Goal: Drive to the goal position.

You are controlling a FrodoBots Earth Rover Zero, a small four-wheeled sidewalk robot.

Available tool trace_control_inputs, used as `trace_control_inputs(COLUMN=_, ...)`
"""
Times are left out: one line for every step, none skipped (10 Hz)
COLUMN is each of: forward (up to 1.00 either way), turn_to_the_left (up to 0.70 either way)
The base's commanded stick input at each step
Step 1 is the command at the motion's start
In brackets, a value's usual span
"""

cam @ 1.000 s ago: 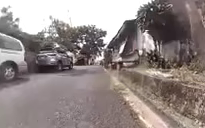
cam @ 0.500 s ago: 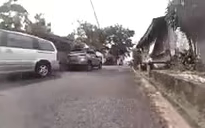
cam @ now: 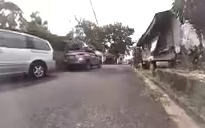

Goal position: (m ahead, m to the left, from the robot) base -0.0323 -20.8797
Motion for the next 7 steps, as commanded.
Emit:
trace_control_inputs(forward=0.70, turn_to_the_left=-0.07)
trace_control_inputs(forward=0.70, turn_to_the_left=0.00)
trace_control_inputs(forward=0.70, turn_to_the_left=0.00)
trace_control_inputs(forward=0.70, turn_to_the_left=0.00)
trace_control_inputs(forward=0.70, turn_to_the_left=-0.06)
trace_control_inputs(forward=0.70, turn_to_the_left=-0.22)
trace_control_inputs(forward=0.70, turn_to_the_left=-0.25)
